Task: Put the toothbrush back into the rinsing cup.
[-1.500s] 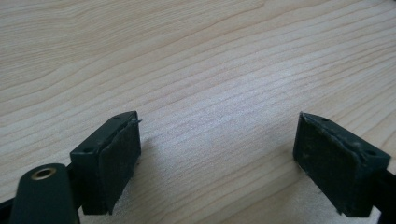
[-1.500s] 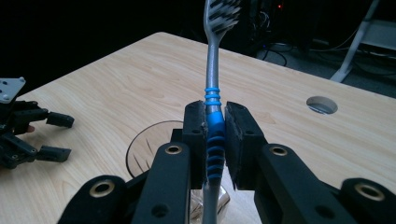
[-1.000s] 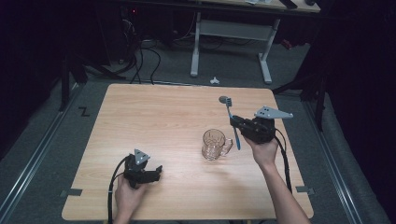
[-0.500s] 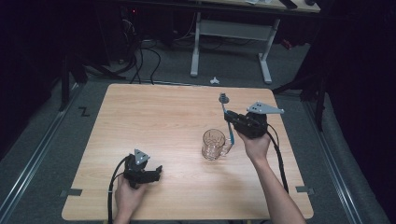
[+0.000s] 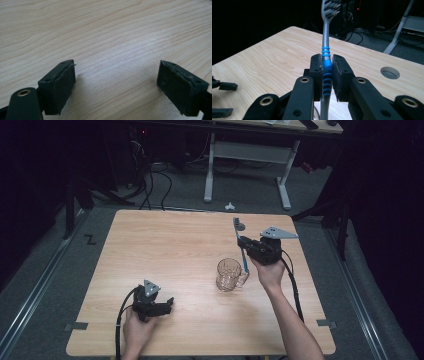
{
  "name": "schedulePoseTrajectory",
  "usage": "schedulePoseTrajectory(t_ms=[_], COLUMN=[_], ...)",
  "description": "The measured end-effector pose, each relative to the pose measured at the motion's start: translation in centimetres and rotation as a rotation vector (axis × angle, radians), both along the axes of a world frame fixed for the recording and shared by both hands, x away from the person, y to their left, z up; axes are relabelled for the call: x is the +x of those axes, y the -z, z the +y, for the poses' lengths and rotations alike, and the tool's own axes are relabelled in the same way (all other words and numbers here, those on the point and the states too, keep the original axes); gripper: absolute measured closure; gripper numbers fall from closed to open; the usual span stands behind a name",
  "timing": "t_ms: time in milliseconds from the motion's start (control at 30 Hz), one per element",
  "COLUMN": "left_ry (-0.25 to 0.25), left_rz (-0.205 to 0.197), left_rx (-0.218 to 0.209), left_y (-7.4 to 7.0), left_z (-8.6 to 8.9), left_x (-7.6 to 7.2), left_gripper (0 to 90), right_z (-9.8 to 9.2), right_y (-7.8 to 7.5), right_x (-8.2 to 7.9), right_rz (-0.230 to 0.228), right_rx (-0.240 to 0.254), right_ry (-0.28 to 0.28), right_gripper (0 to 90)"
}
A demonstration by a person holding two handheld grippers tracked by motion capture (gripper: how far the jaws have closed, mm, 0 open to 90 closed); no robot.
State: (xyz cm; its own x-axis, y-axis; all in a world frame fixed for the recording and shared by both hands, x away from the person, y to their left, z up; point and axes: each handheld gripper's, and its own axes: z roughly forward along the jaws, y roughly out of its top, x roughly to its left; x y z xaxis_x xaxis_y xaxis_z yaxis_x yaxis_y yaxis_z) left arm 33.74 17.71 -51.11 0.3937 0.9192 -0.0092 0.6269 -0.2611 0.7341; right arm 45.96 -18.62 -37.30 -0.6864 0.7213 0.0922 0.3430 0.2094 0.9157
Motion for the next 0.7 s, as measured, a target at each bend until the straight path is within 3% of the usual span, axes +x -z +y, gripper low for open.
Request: schedulePoseTrajectory(t_ms=[700], left_ry=[0.0], left_rz=[0.0], left_rx=[-0.001], left_y=[0.0], left_z=[0.0], left_x=[0.0], left_gripper=[15.7], right_z=[0.24], right_y=[0.99], right_x=[0.52], right_rz=[0.015], right_rx=[-0.002], right_ry=[0.0], right_gripper=[79.2])
